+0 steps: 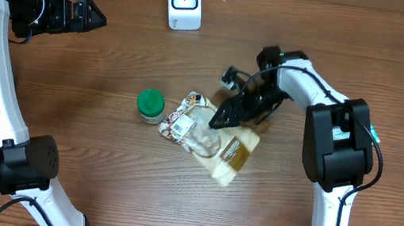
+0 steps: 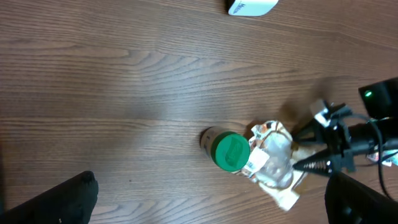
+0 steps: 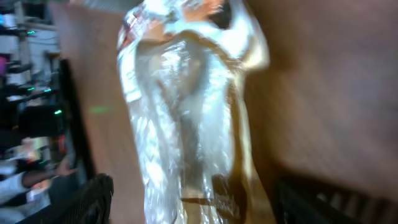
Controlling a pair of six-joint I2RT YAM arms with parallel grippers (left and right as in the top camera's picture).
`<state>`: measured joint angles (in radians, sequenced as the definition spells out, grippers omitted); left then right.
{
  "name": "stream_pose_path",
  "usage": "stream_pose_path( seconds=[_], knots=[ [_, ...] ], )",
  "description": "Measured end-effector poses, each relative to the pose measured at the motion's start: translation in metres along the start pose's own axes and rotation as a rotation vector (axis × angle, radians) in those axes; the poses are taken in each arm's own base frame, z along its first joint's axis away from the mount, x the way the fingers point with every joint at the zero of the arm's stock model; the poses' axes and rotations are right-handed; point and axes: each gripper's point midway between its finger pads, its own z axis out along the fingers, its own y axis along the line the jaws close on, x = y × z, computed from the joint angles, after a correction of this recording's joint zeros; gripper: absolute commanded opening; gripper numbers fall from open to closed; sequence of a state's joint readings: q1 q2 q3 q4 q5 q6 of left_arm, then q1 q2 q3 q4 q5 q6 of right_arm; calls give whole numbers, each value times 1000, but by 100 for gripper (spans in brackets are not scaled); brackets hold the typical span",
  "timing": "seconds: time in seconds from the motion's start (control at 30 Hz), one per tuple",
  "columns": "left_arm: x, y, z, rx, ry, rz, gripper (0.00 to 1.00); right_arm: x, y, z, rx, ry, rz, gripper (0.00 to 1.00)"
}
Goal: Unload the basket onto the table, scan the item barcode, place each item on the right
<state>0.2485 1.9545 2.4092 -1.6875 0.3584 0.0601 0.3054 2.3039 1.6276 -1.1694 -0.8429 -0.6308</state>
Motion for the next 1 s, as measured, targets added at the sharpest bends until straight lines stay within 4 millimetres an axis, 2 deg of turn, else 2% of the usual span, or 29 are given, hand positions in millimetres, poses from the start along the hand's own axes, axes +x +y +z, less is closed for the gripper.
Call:
stream_pose_path(
  seconds=[0.03,0.1,0.23,0.3,0.43,0.53,0.67,0.77,0.9,1.0],
  knots=[
    [0,0,0,0,0,0,99,2,4,5,-16,-5,-5,69],
    [0,0,0,0,0,0,99,4,8,15,-39,-12,-8,48],
    [0,0,0,0,0,0,100,12,9,26,-57,0,69,32],
    [0,0,0,0,0,0,100,13,6,28,-50,6,105,18],
    [0,0,0,0,0,0,99,17,1,29,-39,17,178,15],
    [0,0,0,0,0,0,100,22,1,29,-35,43,232,4],
    [0,0,0,0,0,0,99,27,2,29,-39,80,292,4],
    [0,0,0,0,0,0,100,20,2,24,-24,71,305,4],
    [0,0,0,0,0,0,100,10,-5,8,35,27,349,4],
    [0,0,0,0,0,0,100,5,-12,-19,134,-24,414,4]
  ],
)
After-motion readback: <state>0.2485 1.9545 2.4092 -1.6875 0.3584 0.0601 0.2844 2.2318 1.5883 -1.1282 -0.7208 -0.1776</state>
